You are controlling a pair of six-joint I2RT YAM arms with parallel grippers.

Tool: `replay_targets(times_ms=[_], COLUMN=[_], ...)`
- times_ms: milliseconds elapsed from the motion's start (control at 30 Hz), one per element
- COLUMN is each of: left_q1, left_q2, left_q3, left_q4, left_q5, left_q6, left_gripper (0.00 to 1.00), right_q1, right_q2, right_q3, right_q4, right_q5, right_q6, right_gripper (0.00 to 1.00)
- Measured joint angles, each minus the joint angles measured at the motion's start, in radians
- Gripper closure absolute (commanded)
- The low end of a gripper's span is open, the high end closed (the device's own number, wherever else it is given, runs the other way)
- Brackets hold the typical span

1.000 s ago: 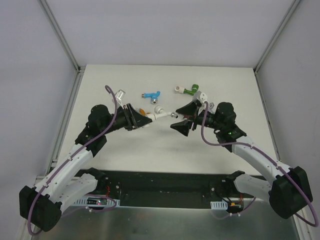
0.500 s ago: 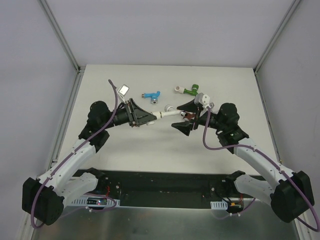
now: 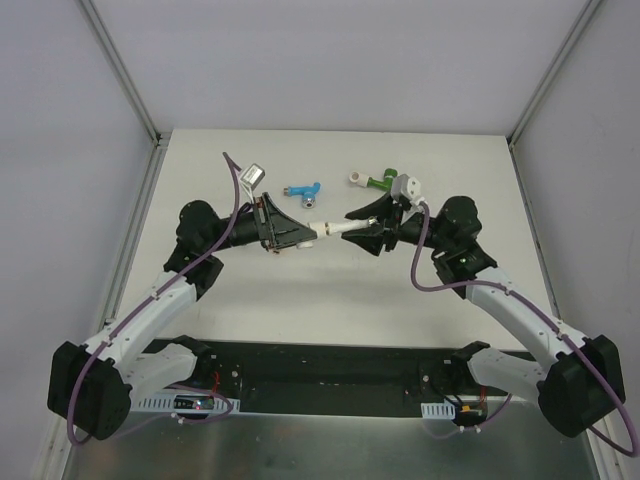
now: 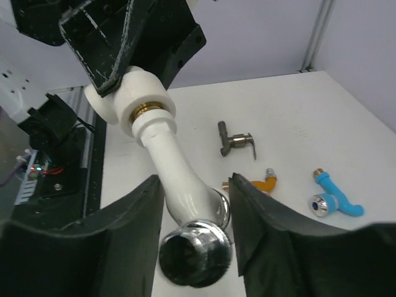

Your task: Install the water faucets

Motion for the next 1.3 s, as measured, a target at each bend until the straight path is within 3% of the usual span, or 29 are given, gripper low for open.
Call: replay_targets(times_ms=[133, 333, 467, 700, 833, 1000, 1300], left_q1=[0.011, 0.002, -0.019, -0.045, -0.089, -0.099, -0.099], left_q2=[-0.026, -0.188, -0.299, -0.339, -0.324, -0.306, -0.287], left_q3=[0.004, 0.064, 0.045, 0.016, -0.016, -0.066, -0.079], left_q4=[-0.012, -0.257, -0.324, -0.435, -0.475, -0.471, -0.453], left_q5=[0.000, -0.047, -0.119, -0.180, -0.245, -0.323, -0.527], left_q6=[0.108, 0.590, 0.911, 1.397, 1.565, 1.568, 1.235], left_gripper=[1.00, 1.00, 1.00, 1.00, 1.00, 1.00, 1.00], right_q1=[0.000, 0.019, 0.039, 0.034, 0.024, -0.021, -0.072], right_q2=[0.037, 0.079, 0.122, 0.195, 0.214, 0.218, 0.087], right_q3=[0.031, 0.080, 0.167, 0.275, 0.278, 0.278, 0.233], right_q4=[0.006, 0.004, -0.129, -0.377, -0.461, -0.503, -0.528], right_q5=[-0.075, -0.110, -0.129, -0.114, -0.077, 0.040, 0.216], right_q6=[0.122, 0.470, 0.698, 0.868, 0.900, 0.877, 0.657], right_gripper=[0.88, 0.96, 0.86, 0.77, 0.55, 0.24, 0.15])
